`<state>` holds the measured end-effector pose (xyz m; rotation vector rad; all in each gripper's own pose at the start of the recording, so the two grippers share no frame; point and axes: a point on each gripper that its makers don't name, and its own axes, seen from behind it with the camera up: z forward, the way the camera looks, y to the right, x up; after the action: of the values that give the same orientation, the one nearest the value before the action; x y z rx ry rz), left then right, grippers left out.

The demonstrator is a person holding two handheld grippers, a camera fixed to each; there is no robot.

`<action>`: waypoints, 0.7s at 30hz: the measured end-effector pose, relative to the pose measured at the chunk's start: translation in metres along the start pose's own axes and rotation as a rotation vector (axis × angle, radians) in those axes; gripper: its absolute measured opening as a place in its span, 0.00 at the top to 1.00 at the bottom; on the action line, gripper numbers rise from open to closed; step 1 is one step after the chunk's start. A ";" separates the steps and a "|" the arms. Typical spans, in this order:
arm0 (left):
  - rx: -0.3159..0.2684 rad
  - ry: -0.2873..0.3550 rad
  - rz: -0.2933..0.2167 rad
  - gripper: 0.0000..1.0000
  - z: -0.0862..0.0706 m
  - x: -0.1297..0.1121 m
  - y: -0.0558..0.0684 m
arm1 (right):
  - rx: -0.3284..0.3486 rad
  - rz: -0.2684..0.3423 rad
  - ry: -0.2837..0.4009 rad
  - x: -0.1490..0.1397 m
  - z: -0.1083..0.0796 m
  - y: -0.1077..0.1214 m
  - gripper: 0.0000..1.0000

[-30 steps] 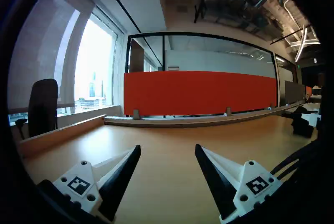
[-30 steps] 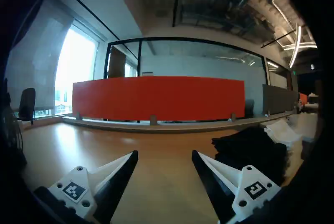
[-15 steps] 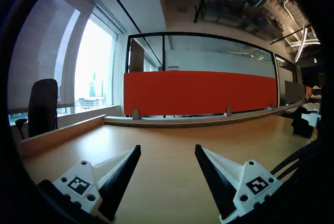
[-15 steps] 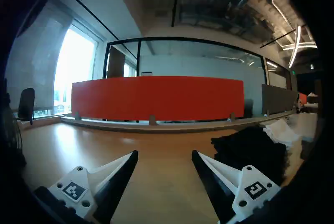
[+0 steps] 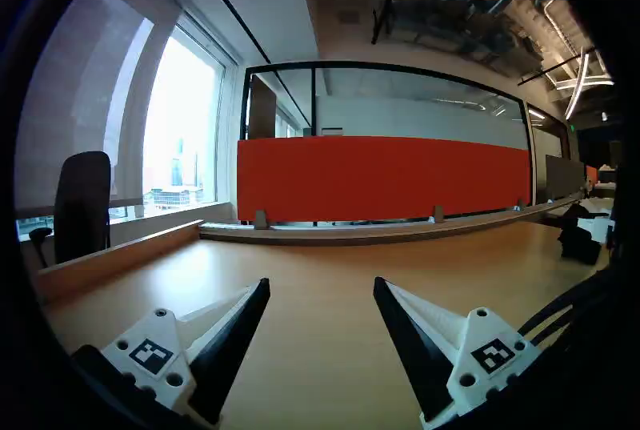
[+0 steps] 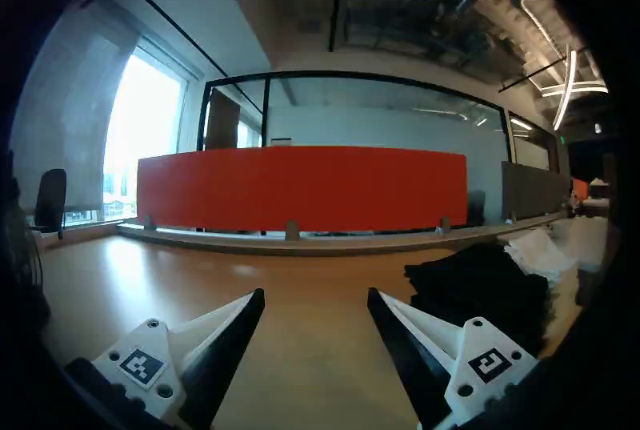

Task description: Fold towel

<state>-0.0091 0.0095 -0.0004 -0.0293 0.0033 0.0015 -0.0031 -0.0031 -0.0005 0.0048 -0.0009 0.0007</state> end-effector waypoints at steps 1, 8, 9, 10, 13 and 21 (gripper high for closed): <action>0.000 0.000 0.000 0.04 0.000 0.000 0.000 | 0.000 0.000 0.000 0.000 0.000 0.000 0.00; 0.000 0.000 0.000 0.04 0.000 0.002 -0.001 | 0.000 0.000 0.000 0.000 0.000 0.000 0.00; 0.000 -0.001 0.000 0.04 0.000 0.002 -0.001 | 0.000 0.000 0.000 0.000 0.000 0.000 0.00; 0.000 -0.001 0.000 0.04 0.000 0.002 -0.001 | 0.000 0.000 0.000 0.000 0.000 0.000 0.00; 0.000 -0.001 0.000 0.04 0.000 0.003 -0.001 | 0.000 0.000 0.000 0.000 0.000 0.000 0.00; 0.000 -0.001 0.000 0.04 -0.001 0.003 -0.002 | 0.000 0.000 0.000 -0.001 0.000 0.000 0.00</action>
<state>-0.0058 0.0079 -0.0012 -0.0294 0.0021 0.0016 -0.0037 -0.0033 -0.0002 0.0048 -0.0010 0.0008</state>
